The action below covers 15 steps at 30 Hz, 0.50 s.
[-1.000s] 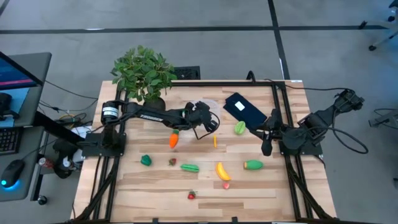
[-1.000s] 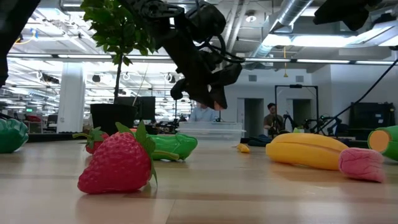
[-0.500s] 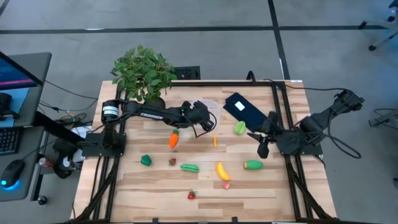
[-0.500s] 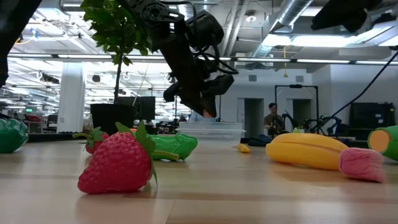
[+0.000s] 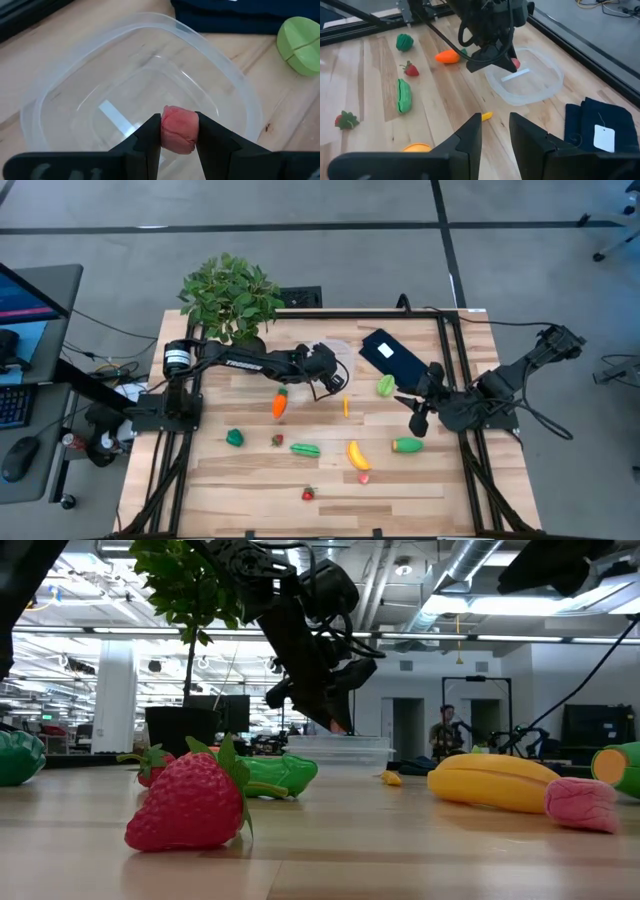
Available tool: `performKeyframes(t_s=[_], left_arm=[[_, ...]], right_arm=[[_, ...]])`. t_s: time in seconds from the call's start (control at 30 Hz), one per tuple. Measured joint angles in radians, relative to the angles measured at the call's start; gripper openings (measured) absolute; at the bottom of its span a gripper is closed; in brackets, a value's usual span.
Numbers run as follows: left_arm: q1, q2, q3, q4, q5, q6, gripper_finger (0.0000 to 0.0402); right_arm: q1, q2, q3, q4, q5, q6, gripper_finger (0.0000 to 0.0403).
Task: Pick and placing Produce into tupperware
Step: Put the left pink peach into the transparent bin
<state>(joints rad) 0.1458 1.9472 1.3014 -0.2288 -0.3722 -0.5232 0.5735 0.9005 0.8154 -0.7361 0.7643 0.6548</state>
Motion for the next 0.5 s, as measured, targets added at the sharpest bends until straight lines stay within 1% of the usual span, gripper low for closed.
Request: performKeyframes(t_s=[0.5], left_arm=[[0.0,0.0,0.0,-0.001,-0.002,0.007,0.0099]], right_arm=[[0.0,0.0,0.0,0.012,0.0,0.0,0.0093]])
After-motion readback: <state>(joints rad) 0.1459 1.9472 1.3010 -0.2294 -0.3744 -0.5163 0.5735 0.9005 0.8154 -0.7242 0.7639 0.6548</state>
